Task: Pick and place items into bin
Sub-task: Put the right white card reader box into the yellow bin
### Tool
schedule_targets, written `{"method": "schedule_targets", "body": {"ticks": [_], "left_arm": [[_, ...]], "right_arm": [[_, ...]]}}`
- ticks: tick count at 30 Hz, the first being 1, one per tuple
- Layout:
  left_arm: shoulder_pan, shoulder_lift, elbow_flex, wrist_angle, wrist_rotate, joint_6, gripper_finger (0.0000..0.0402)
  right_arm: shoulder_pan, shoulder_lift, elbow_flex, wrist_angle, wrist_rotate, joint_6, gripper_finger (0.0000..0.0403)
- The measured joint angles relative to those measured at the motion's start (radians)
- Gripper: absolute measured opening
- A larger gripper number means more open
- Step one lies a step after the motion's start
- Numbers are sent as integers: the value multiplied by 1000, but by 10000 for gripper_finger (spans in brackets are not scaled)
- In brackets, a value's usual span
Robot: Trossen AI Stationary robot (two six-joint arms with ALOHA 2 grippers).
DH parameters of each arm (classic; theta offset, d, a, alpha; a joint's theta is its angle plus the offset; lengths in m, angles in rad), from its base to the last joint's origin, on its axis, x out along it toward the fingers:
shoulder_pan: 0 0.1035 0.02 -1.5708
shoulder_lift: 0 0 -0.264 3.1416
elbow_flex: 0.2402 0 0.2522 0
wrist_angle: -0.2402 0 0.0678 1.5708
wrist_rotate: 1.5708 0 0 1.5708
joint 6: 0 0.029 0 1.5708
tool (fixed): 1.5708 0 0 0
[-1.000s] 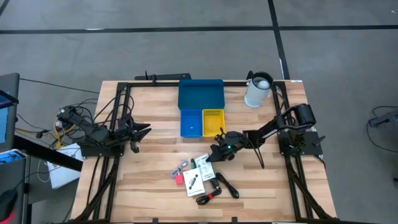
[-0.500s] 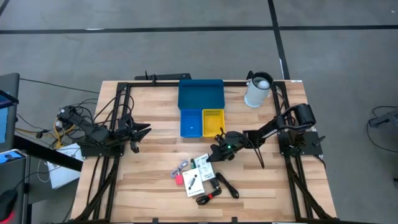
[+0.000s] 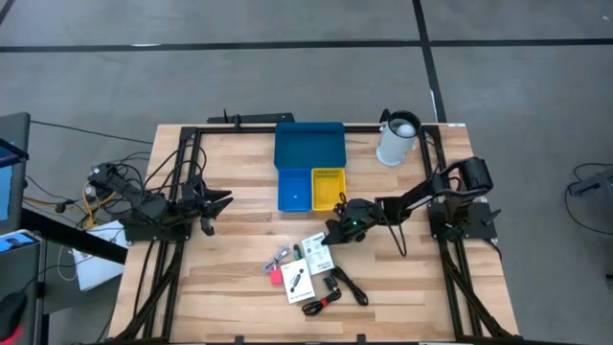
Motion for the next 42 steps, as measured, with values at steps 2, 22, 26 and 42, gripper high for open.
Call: {"method": "schedule_targets", "body": {"ticks": [2, 22, 26, 42], "left_arm": [[0, 0, 0, 0, 0, 0, 95], [0, 0, 0, 0, 0, 0, 95], [0, 0, 0, 0, 0, 0, 95], [0, 0, 0, 0, 0, 0, 95]], "right_arm": [[-4, -11, -1, -22, 6, -7, 60], [-6, -19, 1, -28, 2, -11, 55], [-6, -19, 2, -28, -7, -11, 54], [-6, -50, 2, -46, -10, -13, 54]]}}
